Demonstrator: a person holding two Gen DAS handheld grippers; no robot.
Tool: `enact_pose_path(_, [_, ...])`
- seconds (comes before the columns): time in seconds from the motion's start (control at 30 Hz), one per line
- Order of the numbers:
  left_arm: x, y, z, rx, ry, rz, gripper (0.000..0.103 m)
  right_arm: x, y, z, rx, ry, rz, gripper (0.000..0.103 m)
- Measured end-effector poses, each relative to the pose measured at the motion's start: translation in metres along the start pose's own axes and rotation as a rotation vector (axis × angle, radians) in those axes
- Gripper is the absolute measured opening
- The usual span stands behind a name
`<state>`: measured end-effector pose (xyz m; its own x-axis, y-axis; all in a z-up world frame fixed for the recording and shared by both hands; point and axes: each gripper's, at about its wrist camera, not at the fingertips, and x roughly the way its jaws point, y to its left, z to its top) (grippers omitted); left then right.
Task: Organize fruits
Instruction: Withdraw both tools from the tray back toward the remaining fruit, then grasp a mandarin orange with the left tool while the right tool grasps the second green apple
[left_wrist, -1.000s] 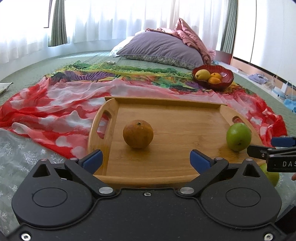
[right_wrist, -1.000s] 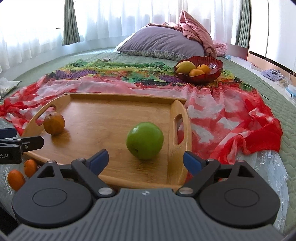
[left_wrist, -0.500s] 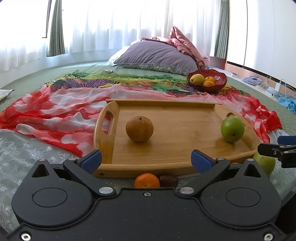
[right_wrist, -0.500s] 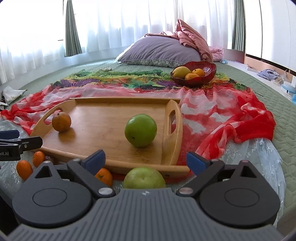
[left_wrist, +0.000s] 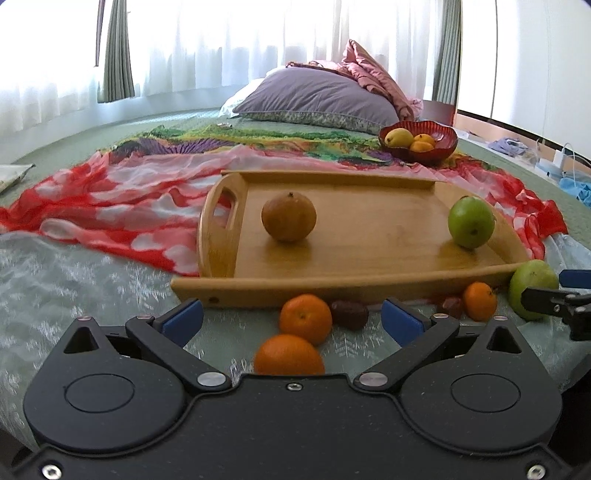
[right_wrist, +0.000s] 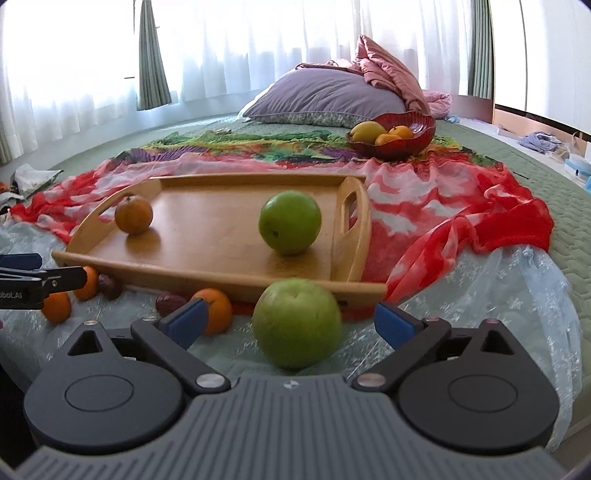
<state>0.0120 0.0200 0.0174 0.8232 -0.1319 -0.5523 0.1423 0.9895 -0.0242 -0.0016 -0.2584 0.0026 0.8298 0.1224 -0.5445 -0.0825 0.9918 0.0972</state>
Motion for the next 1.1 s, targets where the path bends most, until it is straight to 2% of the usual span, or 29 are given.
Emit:
enact_pose_path(0.17, [-0.003,0.001,-0.006,-0.016,0.009,-0.01,0.099,-0.001,0.006,-0.009,-0.021,-0.005,-0.006,0.097])
enact_pose_path(0.57, [-0.009,0.001,-0.013,-0.025,0.038,-0.017,0.064,-0.004,0.005,-0.016,0.003,-0.02,-0.032,0.076])
enact_pose_path(0.73, [-0.013,0.0,-0.015,-0.021,0.037,-0.017,0.051,-0.004,0.005,-0.016,-0.006,-0.021,-0.041,0.07])
enact_pose_path(1.1, [-0.009,0.001,-0.02,-0.026,0.06,0.0,0.046,-0.002,0.005,-0.015,0.002,-0.016,-0.051,0.064])
